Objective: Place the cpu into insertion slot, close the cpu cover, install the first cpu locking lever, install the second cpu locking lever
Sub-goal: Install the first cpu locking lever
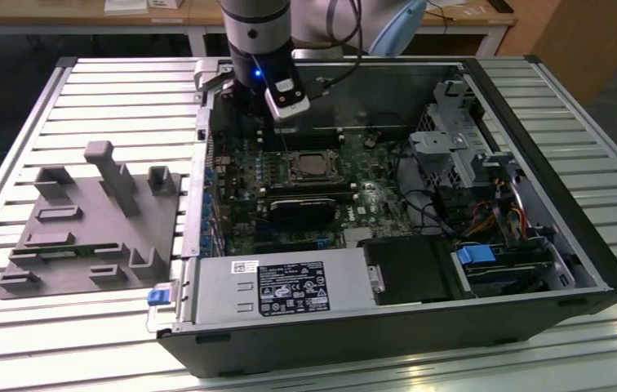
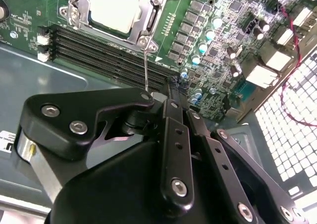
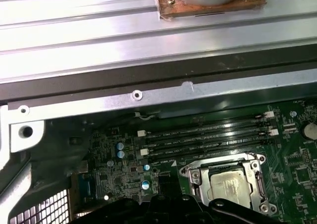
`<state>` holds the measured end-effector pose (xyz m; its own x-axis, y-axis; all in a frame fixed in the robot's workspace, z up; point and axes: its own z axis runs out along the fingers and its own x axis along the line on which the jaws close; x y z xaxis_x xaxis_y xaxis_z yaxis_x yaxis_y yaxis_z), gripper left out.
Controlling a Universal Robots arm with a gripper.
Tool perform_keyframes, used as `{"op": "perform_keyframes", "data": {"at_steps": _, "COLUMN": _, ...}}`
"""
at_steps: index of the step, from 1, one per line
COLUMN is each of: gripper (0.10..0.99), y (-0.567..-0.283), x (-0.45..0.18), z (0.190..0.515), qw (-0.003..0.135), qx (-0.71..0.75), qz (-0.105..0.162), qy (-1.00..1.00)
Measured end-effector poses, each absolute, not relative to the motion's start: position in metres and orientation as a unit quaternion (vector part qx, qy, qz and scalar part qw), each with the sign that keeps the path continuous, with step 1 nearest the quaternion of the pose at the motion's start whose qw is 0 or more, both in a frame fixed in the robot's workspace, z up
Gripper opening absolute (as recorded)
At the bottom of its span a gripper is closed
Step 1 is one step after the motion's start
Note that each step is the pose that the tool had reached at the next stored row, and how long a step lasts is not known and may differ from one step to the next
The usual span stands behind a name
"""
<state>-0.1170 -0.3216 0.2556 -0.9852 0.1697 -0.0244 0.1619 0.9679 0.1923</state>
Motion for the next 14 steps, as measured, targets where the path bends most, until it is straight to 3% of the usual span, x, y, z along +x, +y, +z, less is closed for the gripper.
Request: {"op": "perform_keyframes", "data": {"at_steps": 14, "gripper": 0.102, "y": -0.3155, "x": -0.1112, "z": 0.2542, "qw": 0.02, "qx": 0.084, "qz": 0.095, "qy": 0.992}}
